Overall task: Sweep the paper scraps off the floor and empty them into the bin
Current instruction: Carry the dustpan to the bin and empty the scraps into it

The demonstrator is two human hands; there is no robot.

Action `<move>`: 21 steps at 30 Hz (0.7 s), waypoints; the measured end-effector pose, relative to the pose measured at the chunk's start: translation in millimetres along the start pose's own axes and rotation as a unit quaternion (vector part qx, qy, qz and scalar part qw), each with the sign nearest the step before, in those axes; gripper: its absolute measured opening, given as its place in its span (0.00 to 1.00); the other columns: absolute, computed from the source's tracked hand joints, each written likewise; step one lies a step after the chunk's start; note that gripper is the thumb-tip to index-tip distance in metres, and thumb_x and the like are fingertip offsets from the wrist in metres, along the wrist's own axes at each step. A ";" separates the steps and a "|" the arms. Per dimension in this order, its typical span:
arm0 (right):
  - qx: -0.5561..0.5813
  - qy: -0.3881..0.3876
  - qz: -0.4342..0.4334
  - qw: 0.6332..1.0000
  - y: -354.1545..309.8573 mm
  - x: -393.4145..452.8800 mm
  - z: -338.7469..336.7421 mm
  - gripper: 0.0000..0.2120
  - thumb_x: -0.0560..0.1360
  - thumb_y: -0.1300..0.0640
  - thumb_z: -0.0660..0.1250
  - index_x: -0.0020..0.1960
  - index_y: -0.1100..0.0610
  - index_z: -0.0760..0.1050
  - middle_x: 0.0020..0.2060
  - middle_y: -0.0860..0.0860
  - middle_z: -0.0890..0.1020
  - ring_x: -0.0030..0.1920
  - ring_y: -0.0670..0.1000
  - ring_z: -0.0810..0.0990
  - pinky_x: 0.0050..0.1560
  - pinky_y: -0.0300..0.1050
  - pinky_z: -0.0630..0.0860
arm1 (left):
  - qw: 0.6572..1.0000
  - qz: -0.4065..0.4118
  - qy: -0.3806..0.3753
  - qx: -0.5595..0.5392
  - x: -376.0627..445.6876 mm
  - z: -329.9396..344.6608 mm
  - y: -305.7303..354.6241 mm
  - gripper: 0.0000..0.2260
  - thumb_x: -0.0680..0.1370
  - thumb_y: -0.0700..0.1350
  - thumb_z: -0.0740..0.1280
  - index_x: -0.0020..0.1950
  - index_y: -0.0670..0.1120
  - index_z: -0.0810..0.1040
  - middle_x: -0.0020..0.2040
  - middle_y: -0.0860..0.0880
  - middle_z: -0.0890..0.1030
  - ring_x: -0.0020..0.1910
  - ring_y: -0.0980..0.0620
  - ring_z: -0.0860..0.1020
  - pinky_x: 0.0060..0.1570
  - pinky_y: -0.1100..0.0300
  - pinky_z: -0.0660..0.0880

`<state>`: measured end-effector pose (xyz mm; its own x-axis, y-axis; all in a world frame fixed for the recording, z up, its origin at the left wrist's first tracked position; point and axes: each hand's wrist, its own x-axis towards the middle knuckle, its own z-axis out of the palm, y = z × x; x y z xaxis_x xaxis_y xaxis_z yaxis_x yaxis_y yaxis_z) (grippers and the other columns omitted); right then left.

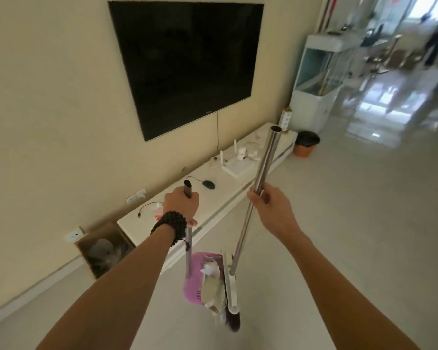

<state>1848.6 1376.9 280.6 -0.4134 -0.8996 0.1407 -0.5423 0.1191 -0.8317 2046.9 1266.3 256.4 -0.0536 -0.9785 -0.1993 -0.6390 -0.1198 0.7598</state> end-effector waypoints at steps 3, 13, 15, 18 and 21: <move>0.055 0.001 0.028 0.998 41.5 41.0 -45.7 0.04 0.80 0.50 0.63 0.53 0.49 0.75 0.45 0.50 0.81 0.46 0.48 0.80 0.51 0.44 0.80 | 1.000 0.021 -0.023 0.001 23.6 45.3 54.9 0.11 0.81 0.47 0.61 0.38 0.48 0.71 0.39 0.38 0.85 0.26 0.44 0.85 0.29 0.57 0.83; 0.083 0.092 0.075 0.990 154.4 193.1 -199.2 0.07 0.80 0.52 0.64 0.53 0.53 0.76 0.45 0.55 0.84 0.44 0.53 0.84 0.47 0.53 0.84 | 0.997 0.035 -0.073 0.009 140.0 212.4 225.0 0.13 0.80 0.48 0.60 0.47 0.39 0.78 0.34 0.39 0.87 0.31 0.42 0.86 0.45 0.50 0.86; 0.075 0.105 0.076 0.989 172.3 228.8 -222.4 0.07 0.80 0.51 0.64 0.53 0.53 0.76 0.43 0.53 0.84 0.43 0.53 0.84 0.46 0.54 0.84 | 0.995 0.044 -0.094 0.005 169.2 244.7 260.9 0.14 0.81 0.47 0.60 0.48 0.38 0.78 0.31 0.40 0.86 0.24 0.47 0.84 0.34 0.56 0.85; 0.072 0.125 0.084 0.986 202.5 288.6 -256.3 0.06 0.80 0.52 0.65 0.52 0.54 0.76 0.43 0.54 0.83 0.43 0.53 0.84 0.45 0.50 0.85 | 0.990 0.070 -0.121 0.017 214.3 299.1 319.5 0.14 0.82 0.48 0.60 0.46 0.39 0.78 0.31 0.41 0.85 0.21 0.49 0.83 0.28 0.60 0.82; 0.070 0.142 0.092 0.983 233.5 352.2 -287.6 0.05 0.80 0.54 0.64 0.53 0.54 0.76 0.45 0.54 0.83 0.46 0.53 0.84 0.44 0.46 0.85 | 0.984 0.101 -0.142 0.036 263.1 354.4 378.1 0.14 0.82 0.48 0.60 0.43 0.39 0.76 0.33 0.40 0.84 0.19 0.50 0.81 0.28 0.60 0.82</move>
<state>1366.0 1208.6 290.4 -0.6937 -0.7118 0.1096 -0.3415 0.1911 -0.9203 1519.2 1023.2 271.9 -0.3913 -0.8931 -0.2218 -0.6458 0.0948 0.7576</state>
